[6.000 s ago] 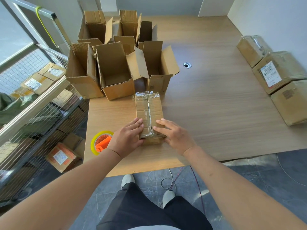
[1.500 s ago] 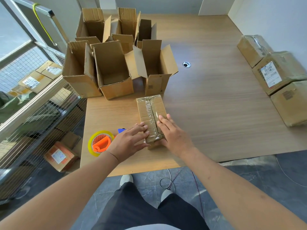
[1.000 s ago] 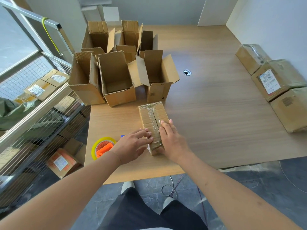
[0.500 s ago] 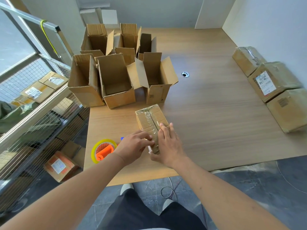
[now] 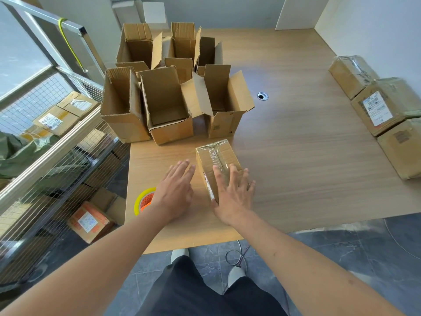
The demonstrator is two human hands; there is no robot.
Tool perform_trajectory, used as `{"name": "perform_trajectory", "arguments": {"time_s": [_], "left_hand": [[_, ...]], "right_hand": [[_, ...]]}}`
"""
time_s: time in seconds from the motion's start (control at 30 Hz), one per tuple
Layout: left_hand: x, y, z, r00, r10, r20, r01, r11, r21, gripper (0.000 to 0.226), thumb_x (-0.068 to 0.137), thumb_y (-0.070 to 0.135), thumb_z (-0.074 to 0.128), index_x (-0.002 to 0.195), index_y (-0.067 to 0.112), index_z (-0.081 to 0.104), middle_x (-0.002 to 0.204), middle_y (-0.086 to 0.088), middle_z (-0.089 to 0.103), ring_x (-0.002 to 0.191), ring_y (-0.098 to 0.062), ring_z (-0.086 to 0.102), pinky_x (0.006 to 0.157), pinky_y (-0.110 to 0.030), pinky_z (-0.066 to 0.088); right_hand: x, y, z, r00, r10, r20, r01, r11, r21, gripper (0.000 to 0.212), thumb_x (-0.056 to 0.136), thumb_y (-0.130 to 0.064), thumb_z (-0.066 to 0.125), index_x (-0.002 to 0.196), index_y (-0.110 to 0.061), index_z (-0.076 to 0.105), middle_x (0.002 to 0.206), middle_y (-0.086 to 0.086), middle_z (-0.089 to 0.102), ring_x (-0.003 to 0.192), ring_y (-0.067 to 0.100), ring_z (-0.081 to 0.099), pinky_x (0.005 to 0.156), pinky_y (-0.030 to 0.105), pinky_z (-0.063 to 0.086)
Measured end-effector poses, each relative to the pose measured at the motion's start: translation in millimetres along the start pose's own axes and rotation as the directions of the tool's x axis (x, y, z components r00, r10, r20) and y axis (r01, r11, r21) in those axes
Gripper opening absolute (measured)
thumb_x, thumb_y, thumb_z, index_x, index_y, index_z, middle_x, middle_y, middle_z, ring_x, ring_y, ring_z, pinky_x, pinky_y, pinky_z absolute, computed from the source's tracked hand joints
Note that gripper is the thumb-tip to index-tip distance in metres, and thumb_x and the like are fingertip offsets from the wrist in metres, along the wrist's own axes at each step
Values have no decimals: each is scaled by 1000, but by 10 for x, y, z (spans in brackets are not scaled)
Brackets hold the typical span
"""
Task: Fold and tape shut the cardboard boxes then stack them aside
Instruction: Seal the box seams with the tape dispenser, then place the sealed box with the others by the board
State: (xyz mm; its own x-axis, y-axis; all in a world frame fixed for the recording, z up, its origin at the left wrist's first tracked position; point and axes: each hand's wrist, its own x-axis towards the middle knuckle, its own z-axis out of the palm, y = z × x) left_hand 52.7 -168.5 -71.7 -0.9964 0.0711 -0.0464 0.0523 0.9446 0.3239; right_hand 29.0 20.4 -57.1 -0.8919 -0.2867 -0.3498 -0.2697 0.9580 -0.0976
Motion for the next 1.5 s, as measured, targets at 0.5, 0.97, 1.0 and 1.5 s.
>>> {"name": "perform_trajectory", "arguments": {"time_s": [0.5,0.97,1.0,1.5], "left_hand": [[318,-324,-517,980,-113,166,99,991,94,66,105,39,47,163,22,20,170,-7,17,157,-32,13,127,-48,14],[907,234,-1407,985,140,100,-153,977,147,62,104,42,44,160,22,28,162,-5,33,149,-30,28,123,-52,22],[934,308,-1474,984,154,87,-165,976,142,60,104,41,44,159,22,30,160,-5,35,148,-29,31,123,-53,23],[788,2228,-1920,976,202,-79,-185,965,184,60,104,43,47,158,21,34,160,-11,37,147,-34,34,121,-55,24]], "right_hand": [[296,-150,-405,980,196,-37,-182,956,230,99,76,-69,72,153,-57,11,163,6,1,129,38,46,101,45,48],[15,-55,-1552,929,335,-156,-279,913,299,93,77,-73,66,155,-54,21,161,7,18,129,38,47,106,45,45],[-30,-8,-1640,924,341,-173,-280,912,299,92,77,-73,66,156,-53,22,160,8,20,129,38,48,105,45,45],[-1103,1269,-2529,877,363,-314,-260,909,325,90,76,-71,68,154,-50,29,153,6,28,124,36,50,100,45,47]]}}
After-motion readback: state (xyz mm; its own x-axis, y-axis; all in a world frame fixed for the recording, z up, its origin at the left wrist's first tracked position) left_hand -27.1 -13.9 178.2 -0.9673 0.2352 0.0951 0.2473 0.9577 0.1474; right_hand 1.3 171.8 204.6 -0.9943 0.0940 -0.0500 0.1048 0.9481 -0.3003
